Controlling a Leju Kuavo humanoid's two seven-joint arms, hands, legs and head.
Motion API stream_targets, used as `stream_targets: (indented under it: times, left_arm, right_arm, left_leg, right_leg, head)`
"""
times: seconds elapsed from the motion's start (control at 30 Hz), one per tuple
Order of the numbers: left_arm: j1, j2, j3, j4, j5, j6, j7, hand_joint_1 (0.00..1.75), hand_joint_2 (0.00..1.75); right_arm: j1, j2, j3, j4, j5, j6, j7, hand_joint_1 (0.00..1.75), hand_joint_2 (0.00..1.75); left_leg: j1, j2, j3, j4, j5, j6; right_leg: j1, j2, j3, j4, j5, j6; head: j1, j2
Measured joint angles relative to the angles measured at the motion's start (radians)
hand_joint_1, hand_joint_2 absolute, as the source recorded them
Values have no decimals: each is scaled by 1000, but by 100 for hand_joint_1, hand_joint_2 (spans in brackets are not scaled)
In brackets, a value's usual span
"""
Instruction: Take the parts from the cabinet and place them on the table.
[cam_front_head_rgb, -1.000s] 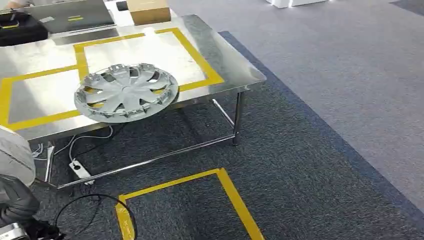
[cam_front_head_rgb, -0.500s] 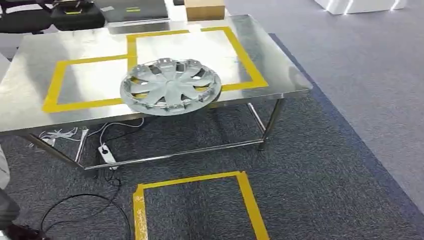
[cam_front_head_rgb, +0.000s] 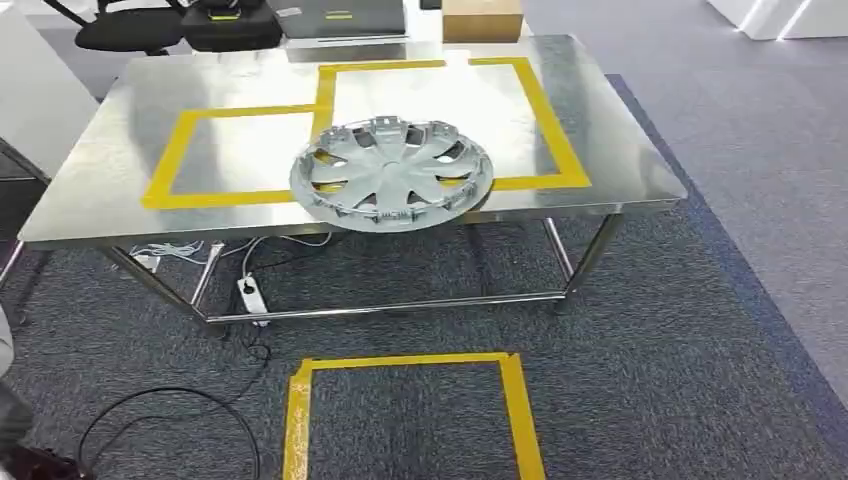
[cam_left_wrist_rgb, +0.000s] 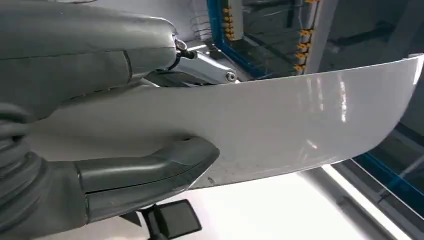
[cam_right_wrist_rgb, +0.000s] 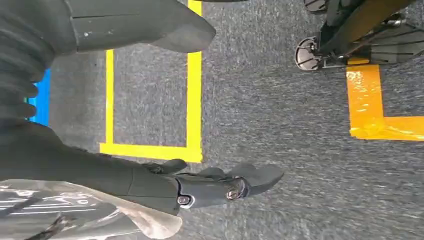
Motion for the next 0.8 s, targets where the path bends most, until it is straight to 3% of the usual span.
stream_targets:
  times: [0.07,0.13,0.17,0.2,0.23,0.27,0.33,0.37,0.47,0.53,0.57,0.63,0.67,0.7,0.73,0.77,0.8]
  left_arm:
    - [-3,0,0,-2,-2,0,0,175,175]
    - [-2,0,0,-2,-1,0,0,175,175]
    - [-2,0,0,-1,0,0,0,175,175]
    - [-2,1,0,-1,2,0,0,175,175]
    - [-2,1,1,-1,2,0,0,175,175]
    - [-2,1,1,-1,2,0,0,175,175]
    - [-2,1,1,-2,2,0,0,175,175]
    - [-2,1,0,-2,6,0,0,175,175]
    - [3,4,0,-3,22,0,0,175,175]
    - [5,5,0,-5,26,0,0,175,175]
    - [4,5,-1,-7,30,0,0,175,175]
    - [5,5,-1,-7,33,0,0,175,175]
    - [4,5,-1,-7,33,0,0,175,175]
    - [5,5,-1,-7,34,0,0,175,175]
    - [5,5,-1,-7,35,0,0,175,175]
    - [5,5,-1,-7,36,0,0,175,175]
    - [5,5,-1,-7,38,0,0,175,175]
  right_arm:
    - [-1,0,0,2,2,-5,-2,0,175]
    - [0,0,0,4,2,-6,-5,0,175]
    - [0,0,0,5,2,-7,-5,0,175]
    - [1,0,0,5,2,-7,-5,0,175]
    - [0,0,0,6,2,-7,-5,0,175]
    - [0,0,0,6,2,-7,-5,0,175]
    - [-1,0,0,8,2,-7,-5,0,175]
    - [-1,0,0,10,2,-8,-6,0,175]
    - [-1,0,0,11,2,-13,-11,0,175]
    - [-2,0,0,11,2,-14,-11,0,175]
    - [-2,0,0,11,2,-16,-14,0,175]
    - [-3,0,0,11,3,-17,-14,0,175]
    - [-1,0,0,11,4,-17,-14,0,175]
    - [0,0,0,11,5,-17,-14,0,175]
    - [1,0,0,11,5,-17,-14,0,175]
    - [2,0,0,11,5,-17,-14,0,175]
    - [2,0,-1,11,6,-17,-14,0,175]
  left_leg:
    - [1,29,-24,62,-45,-12]
    - [5,37,-101,229,-124,-20]
    - [6,37,-134,298,-146,-22]
    - [6,38,-146,318,-140,-22]
    - [7,38,-135,293,-111,-20]
    - [6,39,-105,228,-67,-16]
    - [4,44,-18,43,23,-1]
    - [-3,54,-4,17,5,6]
    - [-7,50,-6,1,0,11]
    - [6,47,10,-23,11,24]
    - [6,47,16,-27,10,27]
    - [5,47,16,-27,8,33]
    - [5,47,17,-27,6,36]
    - [4,46,18,-26,5,37]
    - [4,44,22,-26,1,36]
    - [4,41,28,-26,-3,35]
    - [5,40,37,-26,-8,32]
  right_leg:
    - [-1,-6,2,-1,-1,-12]
    - [1,-14,3,-1,-4,-16]
    - [1,-18,3,0,-4,-17]
    - [2,-22,5,0,-5,-17]
    - [2,-23,7,0,-7,-17]
    - [3,-24,10,0,-9,-16]
    - [3,-25,18,-1,-13,-13]
    - [8,-26,17,1,-16,-9]
    - [5,-30,13,-4,-15,7]
    - [5,-28,14,-3,-23,19]
    - [7,-21,-2,35,-46,22]
    - [3,-15,-91,198,-116,29]
    - [3,-15,-134,272,-140,32]
    - [3,-15,-164,313,-143,35]
    - [3,-15,-168,305,-119,36]
    - [2,-15,-147,247,-71,36]
    - [2,-15,-107,159,-18,34]
  head:
    - [-10,0]
    - [-8,0]
    - [-9,0]
    - [-8,0]
    - [-8,0]
    - [-9,0]
    - [-8,0]
    - [-7,0]
    - [-9,0]
    - [-9,0]
    - [0,0]
    - [4,0]
    - [3,0]
    - [5,0]
    - [3,0]
    - [5,0]
    - [4,0]
